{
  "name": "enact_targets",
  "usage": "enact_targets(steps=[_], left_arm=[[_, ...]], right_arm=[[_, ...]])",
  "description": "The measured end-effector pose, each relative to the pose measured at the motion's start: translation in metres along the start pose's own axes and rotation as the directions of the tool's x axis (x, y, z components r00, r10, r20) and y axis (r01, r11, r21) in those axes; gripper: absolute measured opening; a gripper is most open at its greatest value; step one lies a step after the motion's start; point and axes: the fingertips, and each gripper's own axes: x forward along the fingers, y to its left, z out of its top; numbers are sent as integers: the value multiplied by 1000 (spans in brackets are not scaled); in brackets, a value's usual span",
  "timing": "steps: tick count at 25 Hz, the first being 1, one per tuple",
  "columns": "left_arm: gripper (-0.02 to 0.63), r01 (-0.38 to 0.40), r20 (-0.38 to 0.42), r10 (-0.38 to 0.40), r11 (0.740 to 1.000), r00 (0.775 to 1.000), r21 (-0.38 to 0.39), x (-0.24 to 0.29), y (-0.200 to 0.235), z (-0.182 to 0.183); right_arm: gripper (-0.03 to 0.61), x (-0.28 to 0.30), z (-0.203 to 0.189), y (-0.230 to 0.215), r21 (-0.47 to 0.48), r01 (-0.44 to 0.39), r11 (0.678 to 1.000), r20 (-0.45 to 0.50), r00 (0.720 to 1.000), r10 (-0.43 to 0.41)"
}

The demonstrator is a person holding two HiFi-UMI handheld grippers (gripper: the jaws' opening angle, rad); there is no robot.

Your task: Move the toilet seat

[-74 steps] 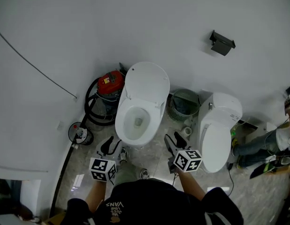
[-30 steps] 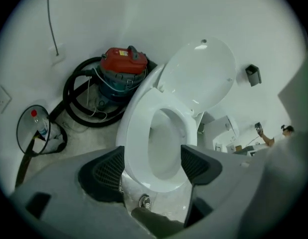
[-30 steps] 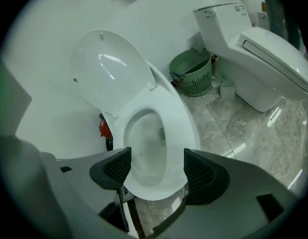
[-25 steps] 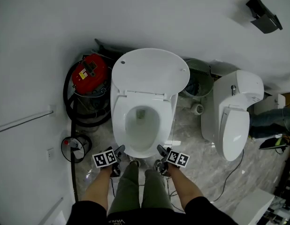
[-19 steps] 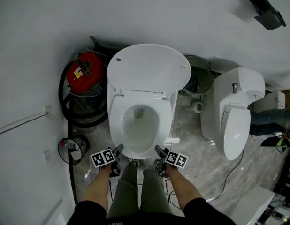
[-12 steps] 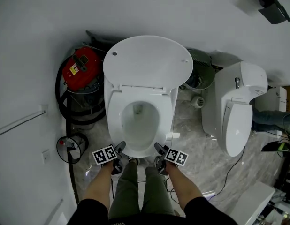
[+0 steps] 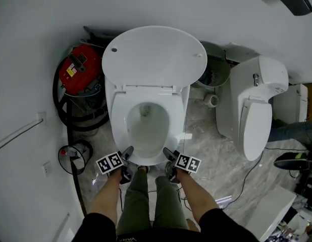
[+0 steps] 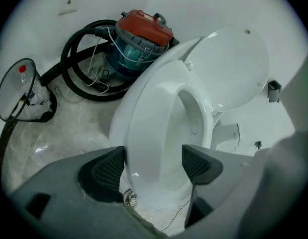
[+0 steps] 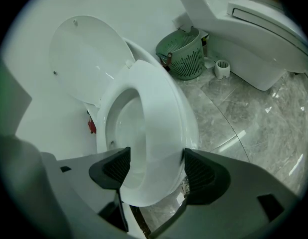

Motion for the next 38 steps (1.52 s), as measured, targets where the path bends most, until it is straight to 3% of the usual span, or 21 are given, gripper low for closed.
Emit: enact_targets(steps=[15, 30, 38], left_arm=[[298, 65, -22, -66, 997, 998, -50, -16, -2, 2], [279, 184, 9, -185, 976, 983, -119, -70, -40, 8], [275, 244, 88, -233, 960, 968, -140, -106, -72, 19]], right_arm=[[342, -3, -5, 7, 16, -17, 1000, 9, 1000, 17], [341, -55, 5, 45, 89, -127, 988, 102, 988, 118], [336, -96, 22, 77, 112, -212, 971, 168, 967, 192]])
